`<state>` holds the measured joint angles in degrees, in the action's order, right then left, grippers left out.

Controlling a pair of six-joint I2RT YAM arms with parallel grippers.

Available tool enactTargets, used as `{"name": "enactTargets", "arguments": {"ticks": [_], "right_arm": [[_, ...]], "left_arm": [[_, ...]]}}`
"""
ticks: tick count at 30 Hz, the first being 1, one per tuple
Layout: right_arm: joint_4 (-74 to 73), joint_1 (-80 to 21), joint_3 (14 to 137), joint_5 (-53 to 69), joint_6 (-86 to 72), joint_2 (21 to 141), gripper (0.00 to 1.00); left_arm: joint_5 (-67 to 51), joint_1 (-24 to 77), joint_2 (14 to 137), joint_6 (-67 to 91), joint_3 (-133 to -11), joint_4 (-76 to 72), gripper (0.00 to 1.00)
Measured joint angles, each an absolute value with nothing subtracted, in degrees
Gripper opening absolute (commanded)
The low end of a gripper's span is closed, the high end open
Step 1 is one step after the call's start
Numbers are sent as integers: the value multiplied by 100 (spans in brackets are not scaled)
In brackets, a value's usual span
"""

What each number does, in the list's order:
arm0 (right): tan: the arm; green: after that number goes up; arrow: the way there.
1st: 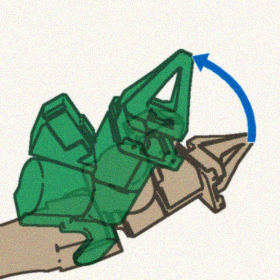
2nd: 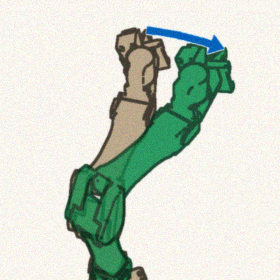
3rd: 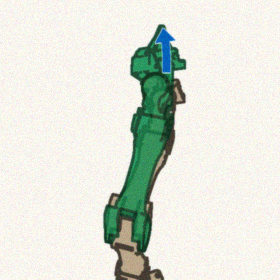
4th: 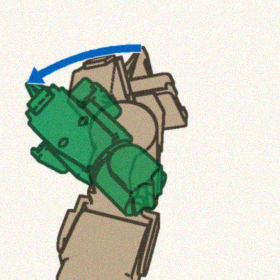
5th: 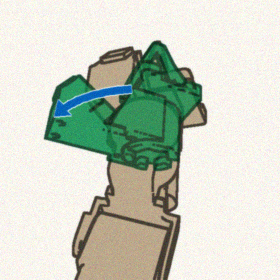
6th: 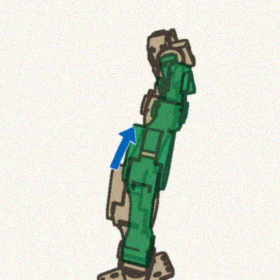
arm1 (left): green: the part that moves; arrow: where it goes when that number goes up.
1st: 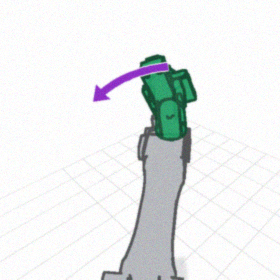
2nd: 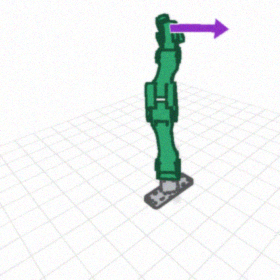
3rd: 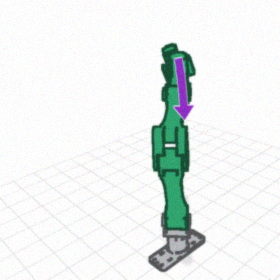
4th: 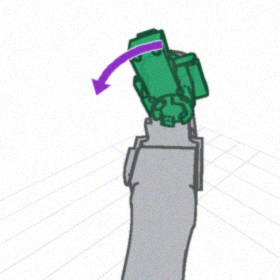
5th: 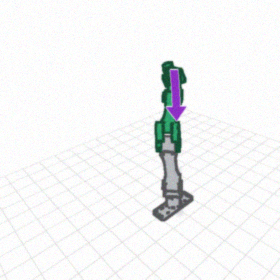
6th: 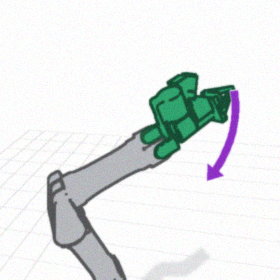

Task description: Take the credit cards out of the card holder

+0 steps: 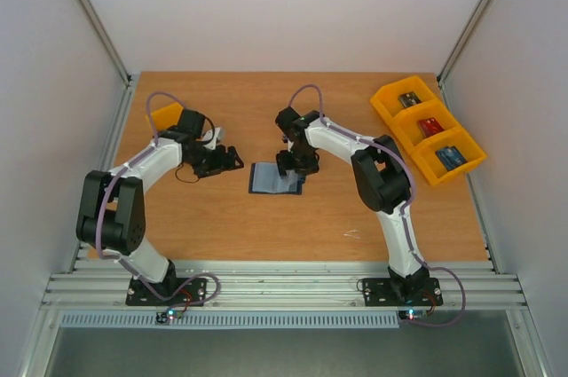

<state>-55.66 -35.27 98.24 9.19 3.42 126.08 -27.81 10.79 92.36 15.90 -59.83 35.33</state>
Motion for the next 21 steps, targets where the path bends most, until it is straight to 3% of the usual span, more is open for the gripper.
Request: {"name": "enactTargets", "arguments": {"ticks": [9, 17, 21], "right_arm": [[-5581, -3520, 9804, 945, 375, 12637, 2], [-5328, -3367, 9572, 1721, 375, 12446, 1], [-5312, -3304, 9487, 1911, 388, 12156, 1]], "left_arm": [[-2773, 1173, 9380, 1603, -5959, 3400, 87], [-2939, 1177, 9330, 1448, -5959, 3365, 92], [-3253, 1177, 9144, 1240, -5957, 3358, 99]]}}
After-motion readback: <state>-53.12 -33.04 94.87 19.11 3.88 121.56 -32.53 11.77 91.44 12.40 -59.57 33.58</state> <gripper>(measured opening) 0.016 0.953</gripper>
